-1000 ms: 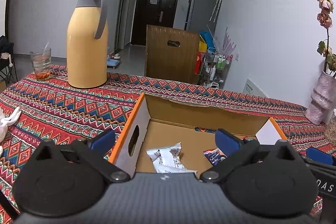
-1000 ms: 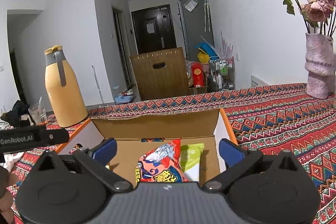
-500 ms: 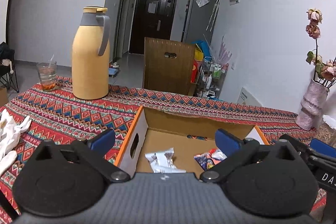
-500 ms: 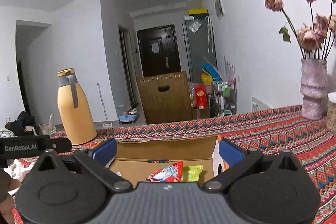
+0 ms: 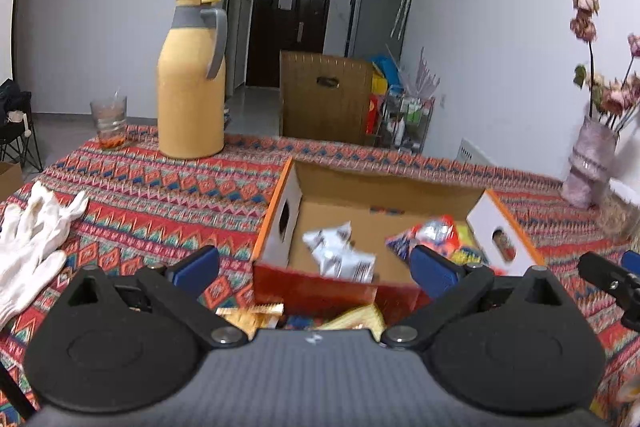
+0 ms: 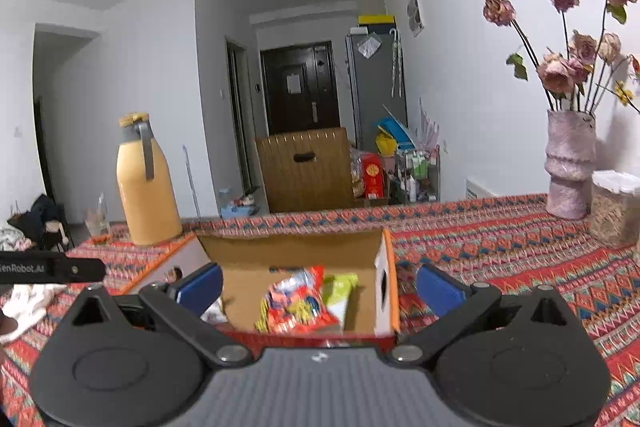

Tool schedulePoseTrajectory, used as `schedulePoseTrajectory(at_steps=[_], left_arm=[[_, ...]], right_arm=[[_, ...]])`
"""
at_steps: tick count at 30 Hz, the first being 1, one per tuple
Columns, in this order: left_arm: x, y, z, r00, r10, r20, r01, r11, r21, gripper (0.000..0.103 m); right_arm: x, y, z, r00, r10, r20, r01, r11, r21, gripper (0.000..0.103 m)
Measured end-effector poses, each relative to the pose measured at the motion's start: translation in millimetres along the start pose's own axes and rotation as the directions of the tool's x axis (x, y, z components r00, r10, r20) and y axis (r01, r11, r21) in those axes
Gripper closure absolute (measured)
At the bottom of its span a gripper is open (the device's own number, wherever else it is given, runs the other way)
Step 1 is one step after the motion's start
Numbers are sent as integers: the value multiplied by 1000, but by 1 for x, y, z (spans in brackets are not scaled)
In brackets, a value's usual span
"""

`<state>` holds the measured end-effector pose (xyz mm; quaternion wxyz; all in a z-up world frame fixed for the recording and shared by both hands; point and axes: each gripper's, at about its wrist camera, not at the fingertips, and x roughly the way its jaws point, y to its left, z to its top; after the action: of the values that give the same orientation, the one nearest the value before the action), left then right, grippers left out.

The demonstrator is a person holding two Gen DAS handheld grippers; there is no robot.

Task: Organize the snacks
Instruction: 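Move both tools back over the remaining snack pile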

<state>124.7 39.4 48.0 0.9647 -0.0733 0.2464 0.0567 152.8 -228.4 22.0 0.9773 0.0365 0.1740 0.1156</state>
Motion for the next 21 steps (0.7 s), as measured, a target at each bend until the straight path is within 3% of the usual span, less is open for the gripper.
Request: schedulePoseTrajectory(at_steps=[10,21], left_arm=[[-2,7,-59,996,17,-91,-13,999,43,0],[3,17,-88,997,54,-52,-53,998,19,0]], right_arm=[[-11,-12,-45,993,-19,-119,21,1000,20,0],[-22,-13,-83,985,-30,-170,39,998,46,0]])
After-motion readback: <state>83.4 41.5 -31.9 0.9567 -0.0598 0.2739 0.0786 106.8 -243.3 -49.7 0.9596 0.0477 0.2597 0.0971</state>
